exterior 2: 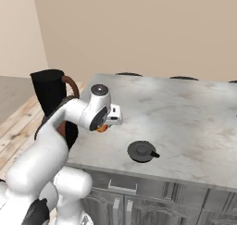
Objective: Open the blender lid, put the peach in the blender, close the lid, and start the blender.
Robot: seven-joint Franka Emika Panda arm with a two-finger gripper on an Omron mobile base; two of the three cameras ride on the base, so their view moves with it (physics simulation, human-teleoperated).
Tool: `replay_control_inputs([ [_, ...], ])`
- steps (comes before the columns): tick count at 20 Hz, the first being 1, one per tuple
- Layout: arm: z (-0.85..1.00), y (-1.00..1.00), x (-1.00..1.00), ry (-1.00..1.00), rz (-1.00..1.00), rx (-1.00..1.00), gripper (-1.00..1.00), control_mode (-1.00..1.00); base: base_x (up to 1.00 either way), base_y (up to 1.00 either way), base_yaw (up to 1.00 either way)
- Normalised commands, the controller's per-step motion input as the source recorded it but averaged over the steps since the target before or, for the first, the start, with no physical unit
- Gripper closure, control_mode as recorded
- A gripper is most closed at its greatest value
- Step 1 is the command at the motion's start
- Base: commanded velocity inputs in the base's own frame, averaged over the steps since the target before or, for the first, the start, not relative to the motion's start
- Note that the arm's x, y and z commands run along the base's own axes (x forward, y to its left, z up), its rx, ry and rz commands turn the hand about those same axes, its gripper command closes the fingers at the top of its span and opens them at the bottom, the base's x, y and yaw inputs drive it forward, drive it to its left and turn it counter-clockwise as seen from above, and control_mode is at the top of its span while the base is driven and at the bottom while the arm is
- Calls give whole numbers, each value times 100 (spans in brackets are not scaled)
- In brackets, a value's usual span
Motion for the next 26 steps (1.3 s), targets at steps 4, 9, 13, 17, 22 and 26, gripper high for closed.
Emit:
replay_control_inputs([
  [4,100,32,-12,-12,0,0,100,-100,0,0,0],
  [9,100,39,-17,-10,0,0,100,-100,0,0,0],
  [13,100,38,-22,-12,0,0,100,-100,0,0,0],
  [17,100,29,-31,-16,0,0,100,-100,0,0,0],
  [22,86,29,-36,-13,0,0,100,-100,0,0,0],
  [26,56,46,-24,-6,0,0,100,-100,0,0,0],
])
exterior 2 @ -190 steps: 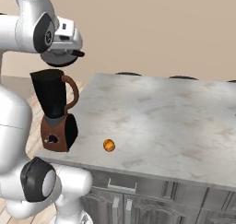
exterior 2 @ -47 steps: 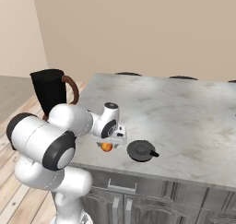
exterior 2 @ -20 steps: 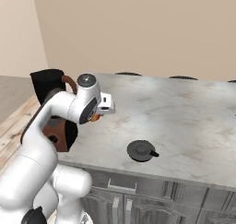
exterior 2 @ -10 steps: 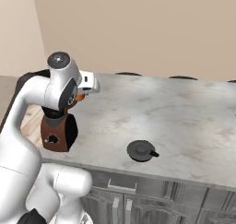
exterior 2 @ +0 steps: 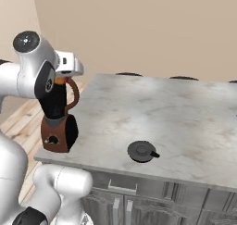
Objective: Open the blender lid, put the peach in the blender, close the lid, and start the blender.
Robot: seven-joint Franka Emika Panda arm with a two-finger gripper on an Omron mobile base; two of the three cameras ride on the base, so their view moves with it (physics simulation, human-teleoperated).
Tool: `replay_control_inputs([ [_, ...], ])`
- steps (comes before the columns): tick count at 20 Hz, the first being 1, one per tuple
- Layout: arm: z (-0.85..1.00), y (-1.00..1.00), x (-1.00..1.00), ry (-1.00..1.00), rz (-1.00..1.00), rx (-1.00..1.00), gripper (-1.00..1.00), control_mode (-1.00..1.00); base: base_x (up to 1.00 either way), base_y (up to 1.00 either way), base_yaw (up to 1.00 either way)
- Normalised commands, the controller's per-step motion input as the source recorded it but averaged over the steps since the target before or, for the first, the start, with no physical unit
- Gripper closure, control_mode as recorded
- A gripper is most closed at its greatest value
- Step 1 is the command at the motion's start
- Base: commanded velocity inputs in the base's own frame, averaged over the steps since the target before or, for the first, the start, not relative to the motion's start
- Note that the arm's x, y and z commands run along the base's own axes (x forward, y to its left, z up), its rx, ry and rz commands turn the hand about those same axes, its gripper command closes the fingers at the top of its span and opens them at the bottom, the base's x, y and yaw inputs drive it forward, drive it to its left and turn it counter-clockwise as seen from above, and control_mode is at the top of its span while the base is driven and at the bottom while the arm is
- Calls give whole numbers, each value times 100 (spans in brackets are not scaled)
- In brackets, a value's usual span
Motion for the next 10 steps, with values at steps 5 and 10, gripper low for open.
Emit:
replay_control_inputs([
  [5,17,69,-3,0,0,0,100,-100,0,0,0],
  [10,0,87,23,6,0,0,100,-100,0,0,0],
])
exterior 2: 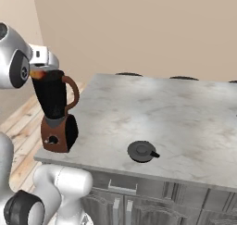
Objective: Open the blender lid, put the peach in the blender, close the lid, and start the blender.
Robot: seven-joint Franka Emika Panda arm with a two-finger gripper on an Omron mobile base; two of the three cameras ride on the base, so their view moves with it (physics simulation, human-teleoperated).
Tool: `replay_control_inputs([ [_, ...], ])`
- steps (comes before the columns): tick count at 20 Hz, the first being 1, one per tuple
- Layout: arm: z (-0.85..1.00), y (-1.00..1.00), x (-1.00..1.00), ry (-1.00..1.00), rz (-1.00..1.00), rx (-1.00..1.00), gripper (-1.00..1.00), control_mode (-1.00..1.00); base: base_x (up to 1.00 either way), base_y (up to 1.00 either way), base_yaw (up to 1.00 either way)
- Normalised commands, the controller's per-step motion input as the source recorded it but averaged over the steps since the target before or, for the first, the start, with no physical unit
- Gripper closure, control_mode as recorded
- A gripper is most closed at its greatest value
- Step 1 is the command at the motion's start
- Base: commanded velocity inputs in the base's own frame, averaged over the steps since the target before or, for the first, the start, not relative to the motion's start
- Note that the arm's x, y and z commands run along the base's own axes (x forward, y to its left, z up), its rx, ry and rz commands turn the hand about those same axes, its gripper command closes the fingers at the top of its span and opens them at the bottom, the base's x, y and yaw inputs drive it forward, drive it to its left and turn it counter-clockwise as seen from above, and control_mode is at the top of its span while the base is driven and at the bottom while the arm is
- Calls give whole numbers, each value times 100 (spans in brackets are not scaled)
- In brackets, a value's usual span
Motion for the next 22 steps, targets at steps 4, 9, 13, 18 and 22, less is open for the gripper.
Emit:
replay_control_inputs([
  [4,0,42,48,12,0,0,100,-100,0,0,0],
  [9,-10,5,40,8,1,0,100,-100,0,0,0],
  [13,-37,0,16,6,4,0,100,-100,0,0,0],
  [18,-58,0,13,7,5,-2,100,-100,0,0,0],
  [22,-54,0,18,9,5,0,100,-100,0,0,0],
])
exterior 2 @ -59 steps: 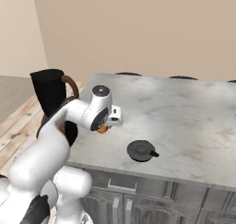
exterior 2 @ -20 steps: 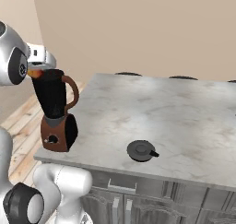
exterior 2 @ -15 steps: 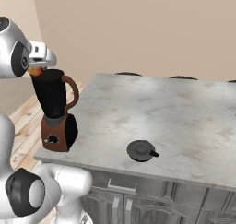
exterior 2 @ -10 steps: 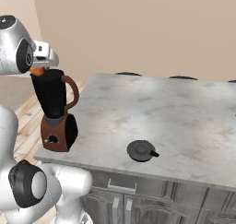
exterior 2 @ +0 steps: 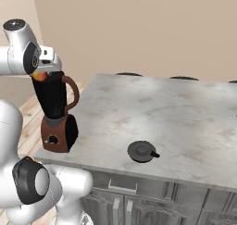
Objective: Open the blender lid, put the peach in the blender, close the lid, and start the blender.
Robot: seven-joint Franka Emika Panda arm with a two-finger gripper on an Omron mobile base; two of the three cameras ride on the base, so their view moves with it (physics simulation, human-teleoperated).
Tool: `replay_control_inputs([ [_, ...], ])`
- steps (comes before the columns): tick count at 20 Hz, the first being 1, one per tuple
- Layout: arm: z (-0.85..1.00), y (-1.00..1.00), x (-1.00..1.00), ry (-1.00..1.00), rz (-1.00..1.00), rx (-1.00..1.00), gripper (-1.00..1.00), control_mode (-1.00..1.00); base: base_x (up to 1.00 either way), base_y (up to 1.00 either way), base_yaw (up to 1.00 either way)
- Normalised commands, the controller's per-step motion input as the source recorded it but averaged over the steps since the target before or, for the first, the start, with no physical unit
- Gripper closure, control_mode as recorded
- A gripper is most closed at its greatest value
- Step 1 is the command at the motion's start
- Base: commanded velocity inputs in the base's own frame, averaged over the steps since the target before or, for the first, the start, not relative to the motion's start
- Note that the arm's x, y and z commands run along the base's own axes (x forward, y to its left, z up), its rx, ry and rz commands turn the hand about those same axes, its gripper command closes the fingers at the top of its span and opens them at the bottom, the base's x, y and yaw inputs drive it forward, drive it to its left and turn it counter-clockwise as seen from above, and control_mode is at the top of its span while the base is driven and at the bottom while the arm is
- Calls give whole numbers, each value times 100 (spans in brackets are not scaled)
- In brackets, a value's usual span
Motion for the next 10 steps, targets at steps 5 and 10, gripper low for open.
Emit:
replay_control_inputs([
  [5,-51,0,6,7,5,0,100,-100,0,0,0],
  [10,-9,-10,4,-7,0,0,100,-100,0,0,0],
])
